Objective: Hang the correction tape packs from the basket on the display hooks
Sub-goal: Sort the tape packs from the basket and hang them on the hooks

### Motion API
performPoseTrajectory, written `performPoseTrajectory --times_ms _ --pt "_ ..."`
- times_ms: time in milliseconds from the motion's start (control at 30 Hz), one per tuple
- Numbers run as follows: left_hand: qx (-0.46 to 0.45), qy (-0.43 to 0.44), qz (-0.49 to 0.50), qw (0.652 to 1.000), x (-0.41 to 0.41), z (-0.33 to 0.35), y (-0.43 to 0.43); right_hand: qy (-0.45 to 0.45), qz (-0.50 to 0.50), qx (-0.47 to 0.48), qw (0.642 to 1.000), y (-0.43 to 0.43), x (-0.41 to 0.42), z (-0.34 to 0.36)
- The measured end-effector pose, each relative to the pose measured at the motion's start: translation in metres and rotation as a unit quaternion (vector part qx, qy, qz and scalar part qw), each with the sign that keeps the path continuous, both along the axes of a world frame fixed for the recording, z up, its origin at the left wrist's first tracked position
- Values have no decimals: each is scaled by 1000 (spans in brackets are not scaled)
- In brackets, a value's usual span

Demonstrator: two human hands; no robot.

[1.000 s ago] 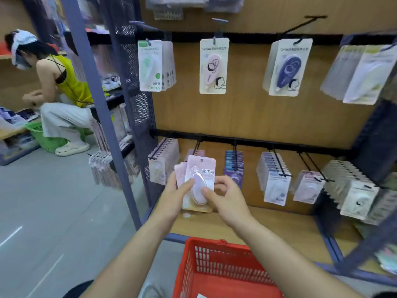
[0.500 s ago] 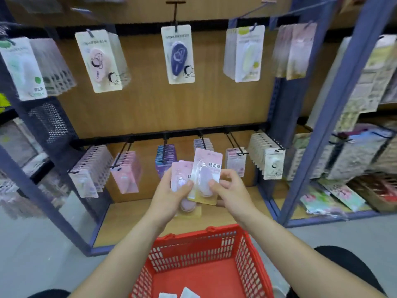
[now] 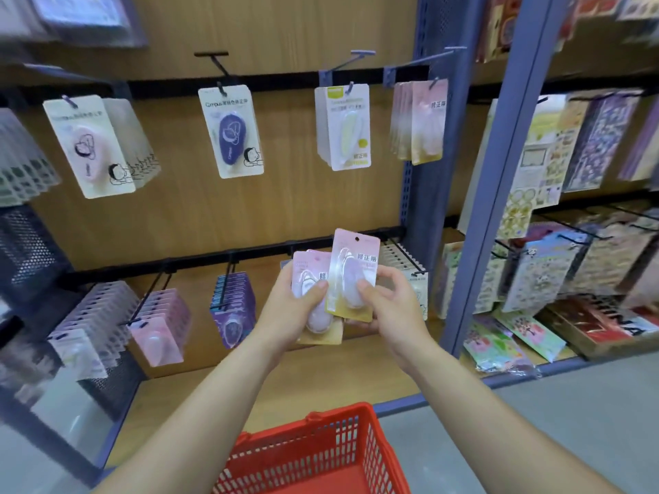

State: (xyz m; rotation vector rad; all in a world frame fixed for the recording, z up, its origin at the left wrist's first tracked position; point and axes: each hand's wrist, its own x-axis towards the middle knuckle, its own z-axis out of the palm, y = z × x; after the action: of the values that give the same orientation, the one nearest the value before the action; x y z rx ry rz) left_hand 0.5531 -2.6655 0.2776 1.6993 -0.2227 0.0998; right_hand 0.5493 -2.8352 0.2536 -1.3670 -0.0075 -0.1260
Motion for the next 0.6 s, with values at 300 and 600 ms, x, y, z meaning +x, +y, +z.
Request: performPoseTrajectory --times_ms 300,600 --pt "-20 -68 22 997 62 75 -32 -109 -199 12 974 -74 87 134" --pt "-35 -71 34 996 95 106 -49 -116 -211 -22 970 -94 140 176"
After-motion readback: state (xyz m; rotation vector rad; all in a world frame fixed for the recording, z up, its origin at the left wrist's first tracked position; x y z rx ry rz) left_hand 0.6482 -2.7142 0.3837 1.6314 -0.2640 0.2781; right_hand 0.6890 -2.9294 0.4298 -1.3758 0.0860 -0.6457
